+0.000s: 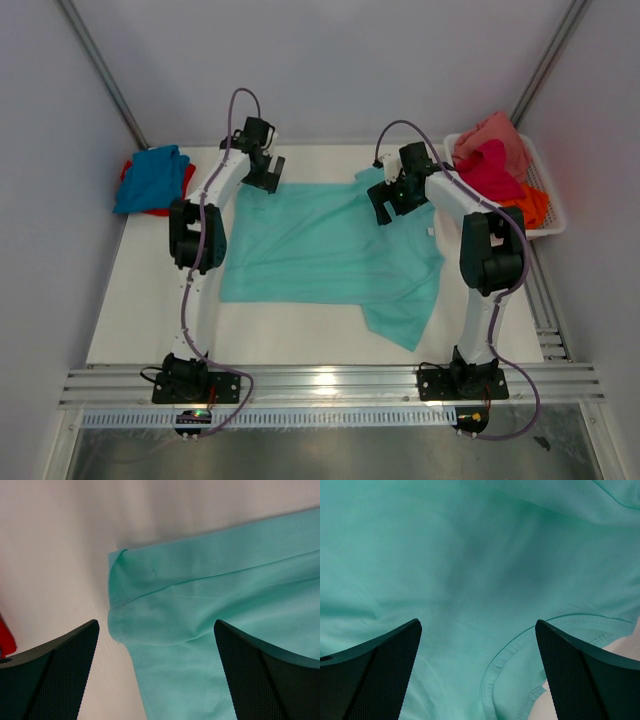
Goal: Fold and stack the t-shirts
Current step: Flatten the tshirt out
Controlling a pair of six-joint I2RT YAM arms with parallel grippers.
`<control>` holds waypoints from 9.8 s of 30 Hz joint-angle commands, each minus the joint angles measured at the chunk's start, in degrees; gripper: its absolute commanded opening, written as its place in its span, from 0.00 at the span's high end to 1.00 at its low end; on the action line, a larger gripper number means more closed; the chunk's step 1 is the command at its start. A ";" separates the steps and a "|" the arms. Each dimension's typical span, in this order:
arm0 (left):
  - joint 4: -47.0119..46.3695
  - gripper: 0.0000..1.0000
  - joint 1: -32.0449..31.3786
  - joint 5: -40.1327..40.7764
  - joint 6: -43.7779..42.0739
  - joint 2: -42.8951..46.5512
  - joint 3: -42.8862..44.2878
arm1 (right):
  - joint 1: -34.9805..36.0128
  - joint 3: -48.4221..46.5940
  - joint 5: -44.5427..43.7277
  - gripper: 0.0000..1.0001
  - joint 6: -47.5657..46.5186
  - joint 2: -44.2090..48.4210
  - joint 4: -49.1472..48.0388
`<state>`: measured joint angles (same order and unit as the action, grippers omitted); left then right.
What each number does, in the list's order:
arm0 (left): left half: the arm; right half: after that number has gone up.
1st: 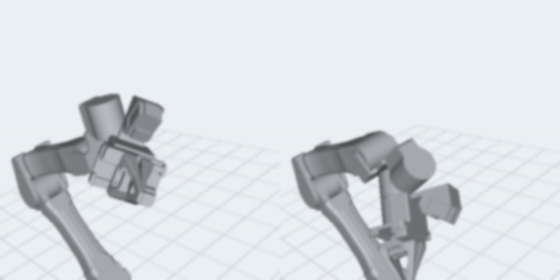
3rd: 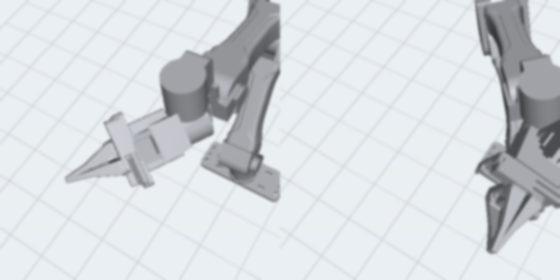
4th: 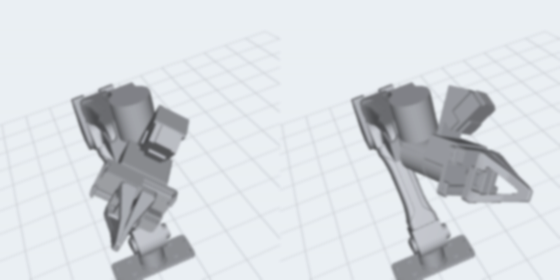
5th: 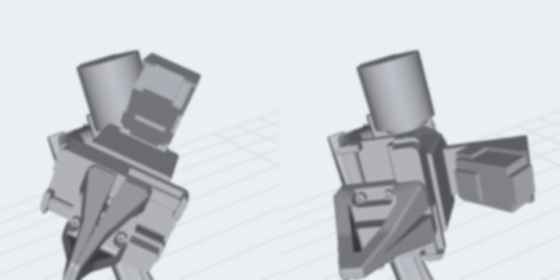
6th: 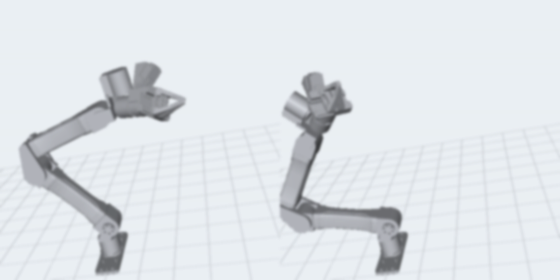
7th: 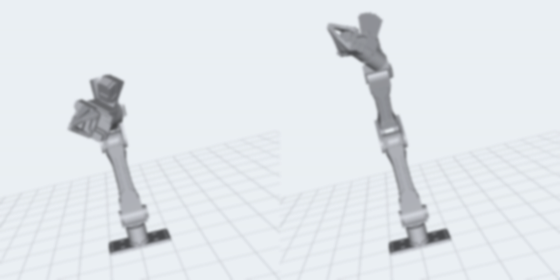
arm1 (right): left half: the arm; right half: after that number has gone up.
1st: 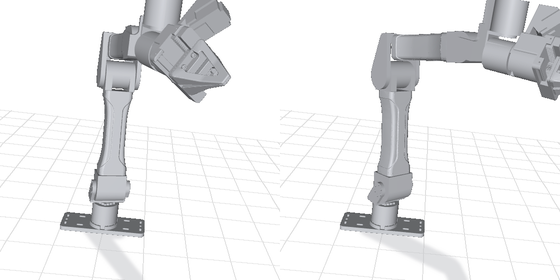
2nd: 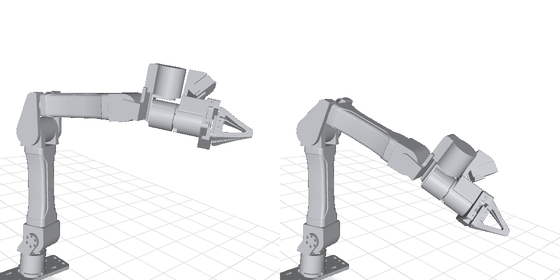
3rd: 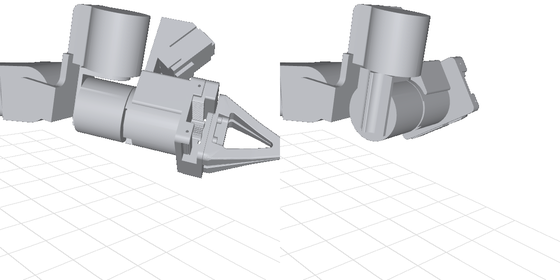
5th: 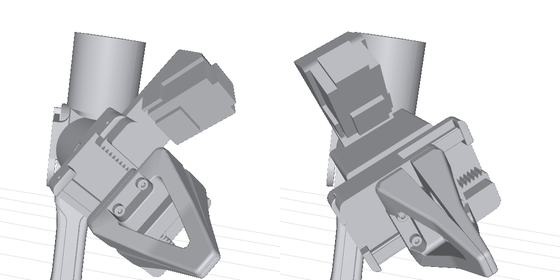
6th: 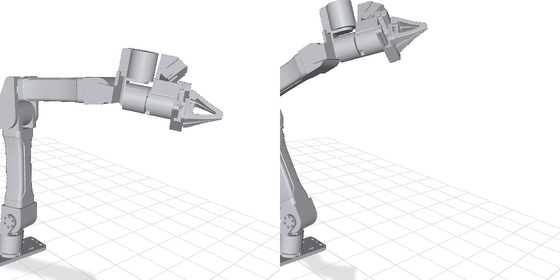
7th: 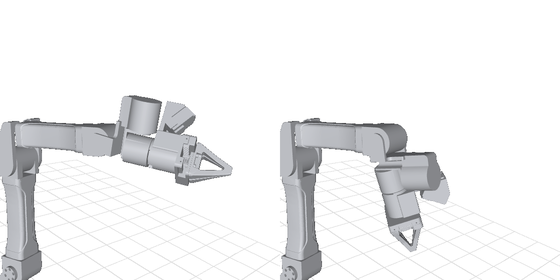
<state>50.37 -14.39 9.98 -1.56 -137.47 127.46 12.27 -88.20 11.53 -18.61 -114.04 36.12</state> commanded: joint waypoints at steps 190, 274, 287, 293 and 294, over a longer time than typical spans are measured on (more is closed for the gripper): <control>15.28 0.12 -3.27 -35.02 -16.89 20.22 -22.25 | 3.02 -20.17 -1.86 0.01 -6.61 -10.32 -0.17; 22.57 0.11 -11.36 -21.65 -16.18 19.43 -16.45 | 8.82 -33.34 0.23 0.01 -4.50 -16.38 4.48; 31.09 0.11 -11.62 -33.27 -26.20 16.89 -17.33 | 11.98 -39.50 -4.50 0.01 -4.86 -26.49 5.36; 37.25 0.12 -11.71 -36.86 -30.69 14.95 -16.54 | 11.99 -40.03 -6.43 0.00 -2.22 -26.15 6.51; 37.69 0.12 -11.71 -37.39 -30.69 14.78 -16.54 | 12.07 -39.94 -6.69 0.01 -2.13 -26.15 6.33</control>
<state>76.20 -25.80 -23.51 -28.99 -121.99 110.13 24.16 -126.15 6.74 -22.17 -141.71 42.09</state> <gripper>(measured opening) 0.884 0.994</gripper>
